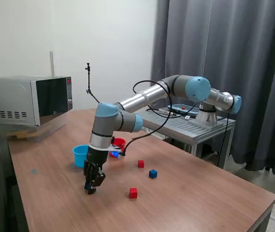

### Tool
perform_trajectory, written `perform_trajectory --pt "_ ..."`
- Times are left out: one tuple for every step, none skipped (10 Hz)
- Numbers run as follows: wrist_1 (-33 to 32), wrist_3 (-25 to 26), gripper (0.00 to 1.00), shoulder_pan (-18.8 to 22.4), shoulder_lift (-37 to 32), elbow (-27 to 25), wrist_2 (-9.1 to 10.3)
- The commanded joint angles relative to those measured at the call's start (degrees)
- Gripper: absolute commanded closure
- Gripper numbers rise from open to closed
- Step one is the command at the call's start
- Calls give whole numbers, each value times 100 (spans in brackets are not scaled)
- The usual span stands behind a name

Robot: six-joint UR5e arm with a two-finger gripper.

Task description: Place red objects in the red bin, and blue objects in the blue bin.

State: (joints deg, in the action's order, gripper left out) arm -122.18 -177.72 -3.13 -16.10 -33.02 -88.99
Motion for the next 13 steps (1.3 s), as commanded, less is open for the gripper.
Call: perform_trajectory --pt "1 0 100 5 -34 -38 -22" --pt "9 18 100 14 -164 -64 -65" --pt "10 18 100 14 -418 -186 -66" --pt "10 18 100 14 -743 -475 -135" --pt "18 18 100 14 -1033 -756 -240" --pt "18 18 100 14 -1279 -942 -355" --pt "36 27 100 14 -1421 -1091 -530" --pt "53 96 100 5 -1553 -1371 -714" --pt "62 193 100 -12 -1694 -1557 -786" --pt "71 272 100 -221 -1808 -1724 -778" --pt "71 343 100 -467 -1827 -1839 -778" --pt "80 335 100 -618 -1827 -1831 -839" --pt "80 334 100 -776 -1827 -1822 -944"
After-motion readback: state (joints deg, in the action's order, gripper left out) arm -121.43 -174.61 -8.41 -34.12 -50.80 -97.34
